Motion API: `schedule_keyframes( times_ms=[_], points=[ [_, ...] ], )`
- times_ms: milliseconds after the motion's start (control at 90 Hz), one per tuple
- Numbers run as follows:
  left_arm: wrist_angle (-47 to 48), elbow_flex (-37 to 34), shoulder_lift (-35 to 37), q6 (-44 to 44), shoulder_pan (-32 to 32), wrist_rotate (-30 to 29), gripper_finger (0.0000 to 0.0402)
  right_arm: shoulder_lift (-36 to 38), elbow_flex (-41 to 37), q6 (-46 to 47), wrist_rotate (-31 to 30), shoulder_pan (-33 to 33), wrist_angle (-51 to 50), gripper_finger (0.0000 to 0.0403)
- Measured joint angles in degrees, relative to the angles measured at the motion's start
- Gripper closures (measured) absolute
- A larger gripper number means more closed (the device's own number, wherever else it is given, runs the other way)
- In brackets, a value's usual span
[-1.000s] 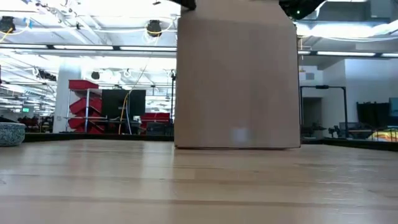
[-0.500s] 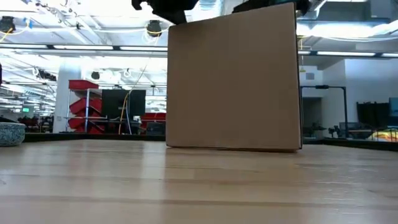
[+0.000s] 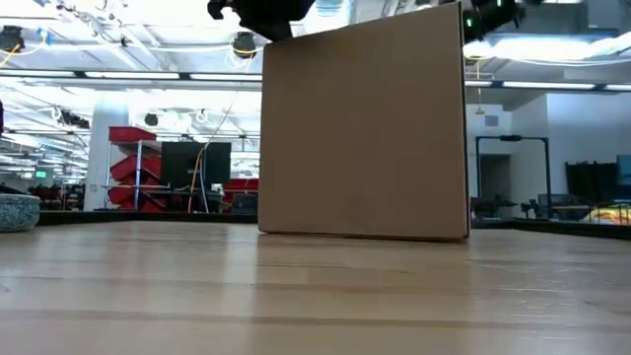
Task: Wrap mug
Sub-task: Close the cardboard box
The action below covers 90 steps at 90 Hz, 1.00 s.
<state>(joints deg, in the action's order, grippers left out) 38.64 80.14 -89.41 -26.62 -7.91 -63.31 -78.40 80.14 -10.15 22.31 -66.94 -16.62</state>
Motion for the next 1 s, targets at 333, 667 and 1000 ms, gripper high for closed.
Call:
schedule_keyframes(
  times_ms=[333, 667, 1000],
  points=[
    [2.5, 0.1, 0.0, -0.1, -0.3, -0.1, 0.0401, -10.5, 4.0, 2.4, 25.7, -5.0, -8.7, 0.0337],
    [7.2, 0.0, 0.7, 0.1, 0.3, -2.9, 0.0401, -6.5, 4.2, 0.5, 37.8, 6.5, -12.9, 0.0337],
    [7.3, -0.1, 3.2, 16.1, 6.0, -3.2, 0.0402, -3.9, 3.9, -6.7, 27.1, 20.2, -23.2, 0.0337]
  ],
)
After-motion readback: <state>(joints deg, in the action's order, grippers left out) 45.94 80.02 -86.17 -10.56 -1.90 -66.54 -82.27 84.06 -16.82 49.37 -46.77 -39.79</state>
